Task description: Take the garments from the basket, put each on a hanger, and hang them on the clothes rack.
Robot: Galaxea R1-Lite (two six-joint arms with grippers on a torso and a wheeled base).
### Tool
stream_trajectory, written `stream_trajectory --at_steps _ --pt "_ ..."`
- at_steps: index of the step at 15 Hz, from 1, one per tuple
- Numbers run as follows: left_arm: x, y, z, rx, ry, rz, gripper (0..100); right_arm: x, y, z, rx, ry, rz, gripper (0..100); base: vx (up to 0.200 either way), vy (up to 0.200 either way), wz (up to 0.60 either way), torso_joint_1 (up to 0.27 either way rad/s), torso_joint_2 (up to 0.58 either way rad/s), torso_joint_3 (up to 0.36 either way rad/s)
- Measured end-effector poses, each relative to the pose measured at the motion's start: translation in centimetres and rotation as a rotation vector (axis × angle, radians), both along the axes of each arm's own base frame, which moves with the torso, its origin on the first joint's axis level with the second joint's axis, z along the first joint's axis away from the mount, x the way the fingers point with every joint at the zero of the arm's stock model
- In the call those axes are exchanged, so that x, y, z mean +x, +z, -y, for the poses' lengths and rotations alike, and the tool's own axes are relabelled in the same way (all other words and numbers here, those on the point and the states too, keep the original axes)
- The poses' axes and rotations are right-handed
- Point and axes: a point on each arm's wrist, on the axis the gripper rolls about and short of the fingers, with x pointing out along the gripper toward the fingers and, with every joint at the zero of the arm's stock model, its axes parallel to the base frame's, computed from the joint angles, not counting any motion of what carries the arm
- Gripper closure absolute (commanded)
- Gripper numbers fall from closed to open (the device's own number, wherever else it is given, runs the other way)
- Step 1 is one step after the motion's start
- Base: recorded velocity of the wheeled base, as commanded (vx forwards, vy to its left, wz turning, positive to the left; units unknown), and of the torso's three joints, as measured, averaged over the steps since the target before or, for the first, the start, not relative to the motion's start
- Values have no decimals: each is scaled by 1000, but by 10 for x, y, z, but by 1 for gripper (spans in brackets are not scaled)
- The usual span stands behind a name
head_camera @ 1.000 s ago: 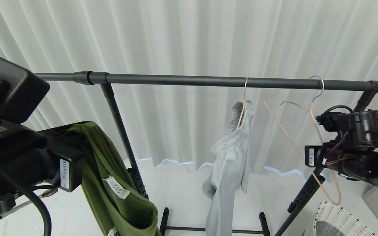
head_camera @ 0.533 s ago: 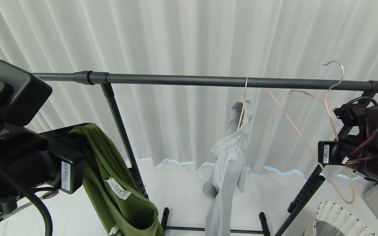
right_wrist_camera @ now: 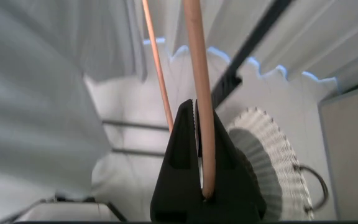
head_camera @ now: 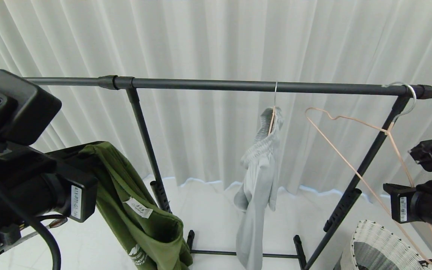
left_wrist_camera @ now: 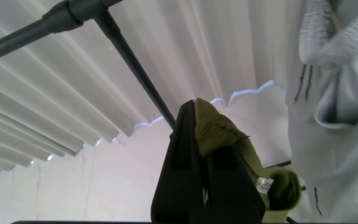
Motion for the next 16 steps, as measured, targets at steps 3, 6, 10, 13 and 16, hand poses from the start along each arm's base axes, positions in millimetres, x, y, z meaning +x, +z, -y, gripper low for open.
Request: stream_trajectory --at_steps 3,6,10,13,16 --pt "0 0 0 7 -1 2 100 -11 2 -1 0 34 4 100 -200 0 0 2 4 2" --pt "0 0 0 7 -1 2 100 -17 5 -5 8 75 20 100 -200 0 0 2 2 2" --pt "0 0 0 5 -5 1 100 -22 13 -17 13 154 28 100 0 0 0 0 0 0" --pt "1 -1 1 13 -4 -5 100 -24 27 -25 3 213 -4 100 0 0 0 0 0 0" --pt "10 -6 4 34 28 -25 100 -33 42 -37 2 337 -50 100 0 0 0 0 0 0"
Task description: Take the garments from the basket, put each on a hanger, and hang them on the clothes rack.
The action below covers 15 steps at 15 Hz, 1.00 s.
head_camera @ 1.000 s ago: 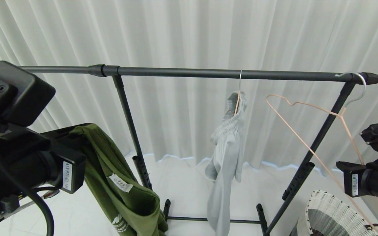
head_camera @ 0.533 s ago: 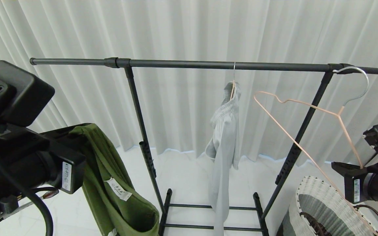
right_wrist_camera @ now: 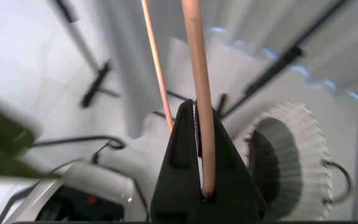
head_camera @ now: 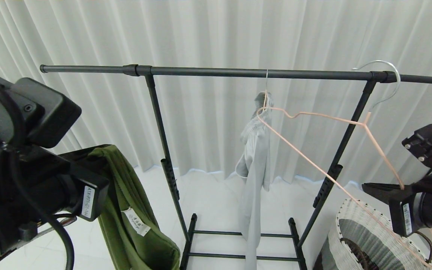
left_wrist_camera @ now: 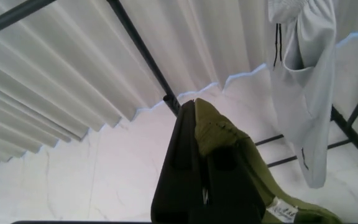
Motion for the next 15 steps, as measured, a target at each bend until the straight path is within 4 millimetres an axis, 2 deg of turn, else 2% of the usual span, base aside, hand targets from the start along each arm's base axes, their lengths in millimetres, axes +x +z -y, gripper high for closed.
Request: stream_trajectory --at_steps 2,5,10,13,15 --pt "14 -1 4 11 54 -16 100 -12 7 -12 -1 107 -12 100 0 0 0 0 0 0" --pt "45 9 15 -34 131 -19 100 -33 11 -30 -6 275 -20 100 0 0 0 0 0 0" --pt "85 19 39 -148 195 -18 100 -47 11 -41 -5 395 -29 100 0 0 0 0 0 0" --pt "99 22 50 -155 216 -8 100 -52 11 -45 -4 445 -35 100 0 0 0 0 0 0" --pt "100 22 56 -155 199 -9 100 -51 10 -48 -1 444 -34 100 0 0 0 0 0 0"
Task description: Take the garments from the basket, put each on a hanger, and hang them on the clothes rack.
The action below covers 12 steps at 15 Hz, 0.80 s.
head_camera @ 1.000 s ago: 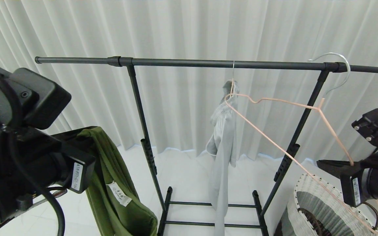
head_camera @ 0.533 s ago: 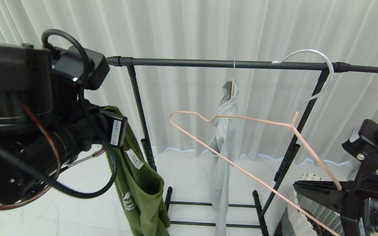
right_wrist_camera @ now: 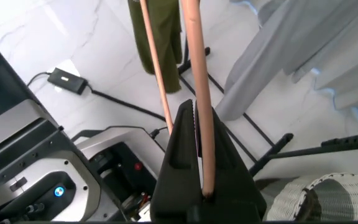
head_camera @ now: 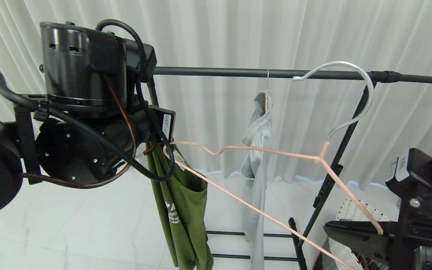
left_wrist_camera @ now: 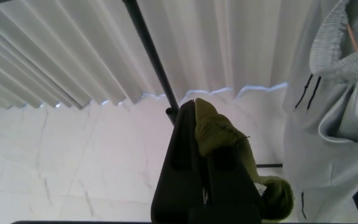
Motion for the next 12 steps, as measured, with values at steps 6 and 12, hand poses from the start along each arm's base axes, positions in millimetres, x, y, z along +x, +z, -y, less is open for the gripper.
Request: stream_trajectory --at_steps 6,12 --pt "-11 -1 17 -30 -64 -3 100 16 -4 -4 5 -72 3 100 0 0 0 0 0 0" --pt "-19 0 25 -34 -105 -2 100 24 -2 -11 52 -95 17 100 0 0 0 0 0 0"
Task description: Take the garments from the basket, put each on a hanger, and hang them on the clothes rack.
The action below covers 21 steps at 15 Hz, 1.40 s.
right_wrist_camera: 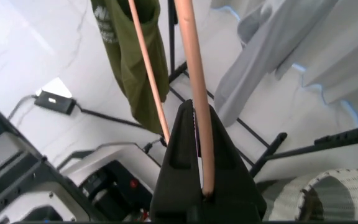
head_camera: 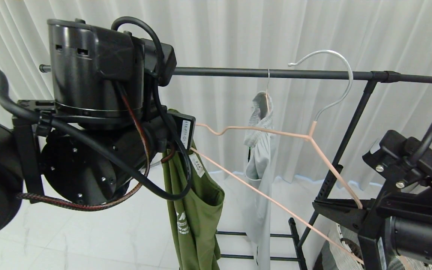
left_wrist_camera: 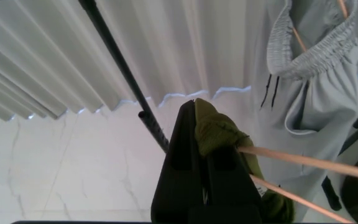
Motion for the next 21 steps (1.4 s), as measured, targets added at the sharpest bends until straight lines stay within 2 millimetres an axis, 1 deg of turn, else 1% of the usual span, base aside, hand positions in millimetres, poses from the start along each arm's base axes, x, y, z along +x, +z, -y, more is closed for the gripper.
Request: stream_trajectory --at_steps 6,10,14,19,21 --pt "-12 2 10 -13 -55 4 100 14 -12 -24 40 -26 -36 100 0 0 0 0 0 0" --pt "-26 4 20 -61 -107 2 100 24 -20 -37 36 -34 -41 100 0 0 0 0 0 0" --pt "-40 11 31 -104 -168 12 100 32 -28 -48 43 -40 -42 100 0 0 0 0 0 0" --pt "-50 15 43 -146 -216 9 100 37 -26 -63 55 -29 -36 100 0 0 0 0 0 0" --pt "-51 15 44 -146 -219 8 100 39 -26 -64 57 -35 -36 100 0 0 0 0 0 0"
